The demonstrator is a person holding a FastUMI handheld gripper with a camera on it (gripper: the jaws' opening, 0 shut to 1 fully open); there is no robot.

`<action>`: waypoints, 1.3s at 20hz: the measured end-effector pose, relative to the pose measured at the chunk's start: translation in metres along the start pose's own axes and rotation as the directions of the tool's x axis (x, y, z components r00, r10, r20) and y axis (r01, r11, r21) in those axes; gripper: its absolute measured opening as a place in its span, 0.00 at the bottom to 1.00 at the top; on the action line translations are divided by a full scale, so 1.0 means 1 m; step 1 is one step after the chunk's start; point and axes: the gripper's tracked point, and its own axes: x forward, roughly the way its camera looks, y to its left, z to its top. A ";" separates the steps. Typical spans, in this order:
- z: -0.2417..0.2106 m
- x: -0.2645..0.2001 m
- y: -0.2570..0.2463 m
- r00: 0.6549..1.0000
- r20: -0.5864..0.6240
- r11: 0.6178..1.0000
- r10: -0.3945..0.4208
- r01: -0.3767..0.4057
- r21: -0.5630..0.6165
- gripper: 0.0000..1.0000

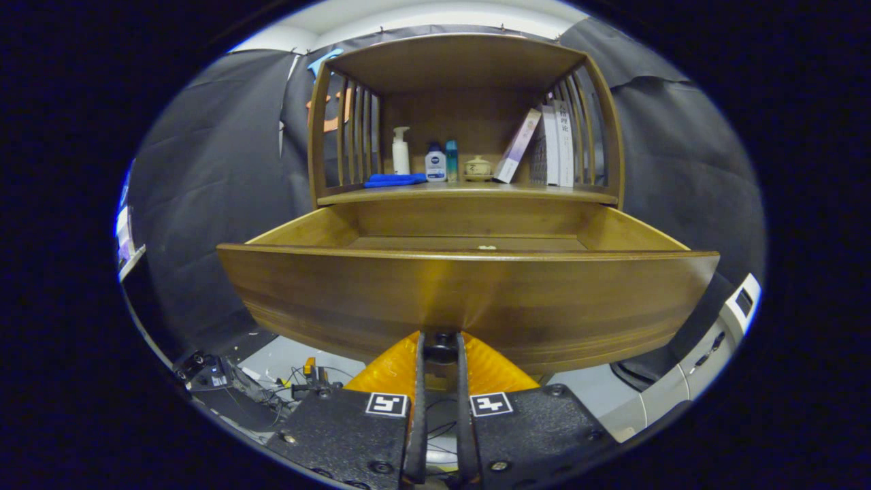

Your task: Pull open the drawer, take out the items inside it, and place them on the countertop above the cabinet.

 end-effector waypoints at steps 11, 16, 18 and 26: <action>0.051 -0.042 0.009 0.994 -0.085 0.997 0.063 -0.066 -0.032 0.47; 0.109 -0.029 -0.004 0.990 -0.110 0.995 0.089 -0.093 -0.036 0.66; 0.121 -0.014 -0.014 0.986 -0.150 0.996 0.078 -0.083 -0.026 0.72; 0.115 0.067 -0.029 0.910 -0.395 0.992 0.123 -0.108 0.059 0.75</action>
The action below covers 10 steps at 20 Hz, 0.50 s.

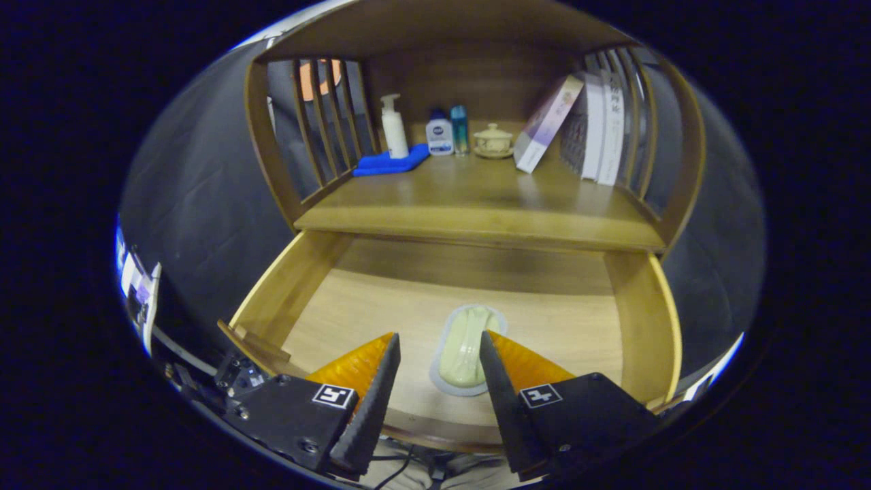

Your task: Pull open the drawer, take out the items inside it, and place them on the countertop above the cabinet.

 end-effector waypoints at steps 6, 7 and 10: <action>0.004 0.039 -0.023 0.989 -0.137 0.998 -0.062 0.065 0.019 0.70; 0.001 0.043 -0.023 0.985 -0.158 0.998 -0.066 0.069 0.009 0.68; -0.003 0.054 -0.024 0.975 -0.211 0.997 -0.075 0.074 -0.009 0.64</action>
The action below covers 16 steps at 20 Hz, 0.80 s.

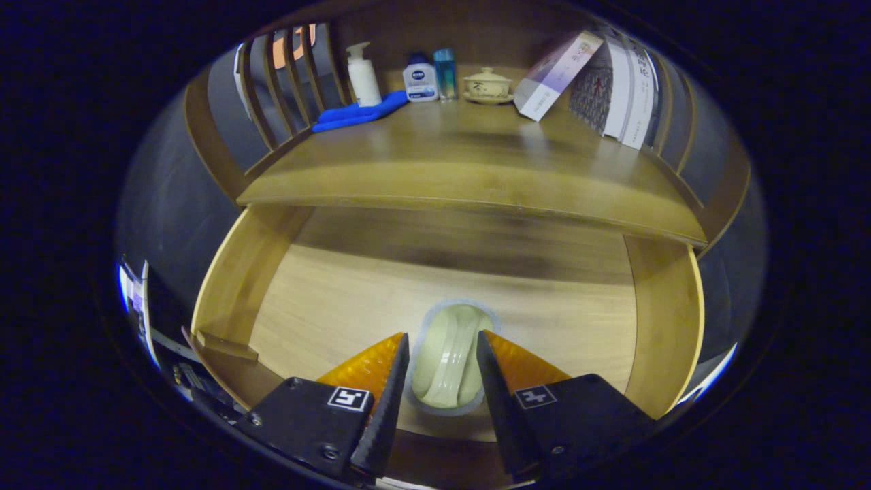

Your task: Pull open the drawer, take out the items inside it, and place them on the countertop above the cabinet.

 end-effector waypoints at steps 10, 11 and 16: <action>-0.011 0.015 0.002 0.995 -0.103 0.997 0.011 -0.003 0.078 0.25; -0.011 0.015 0.003 0.995 -0.099 0.997 0.016 -0.008 0.082 0.23; 0.005 -0.011 -0.002 0.999 -0.051 0.996 -0.005 0.009 0.093 0.20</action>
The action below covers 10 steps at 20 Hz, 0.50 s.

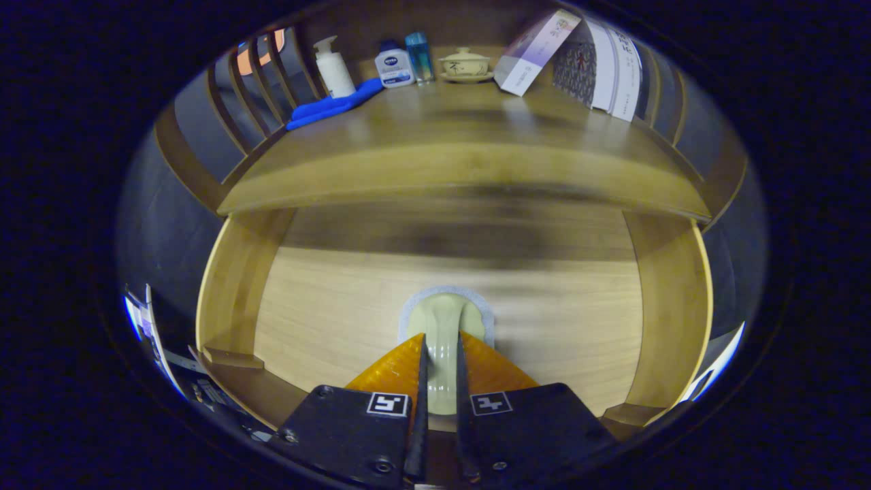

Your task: Pull open the drawer, take out the items inside it, and place them on the countertop above the cabinet.

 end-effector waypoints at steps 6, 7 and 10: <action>0.043 -0.062 0.009 0.995 0.103 0.999 0.011 -0.008 -0.031 0.20; 0.052 -0.071 0.010 0.993 0.119 0.999 0.008 -0.004 -0.034 0.20; 0.078 -0.088 0.009 0.988 0.156 0.999 -0.010 0.018 -0.049 0.20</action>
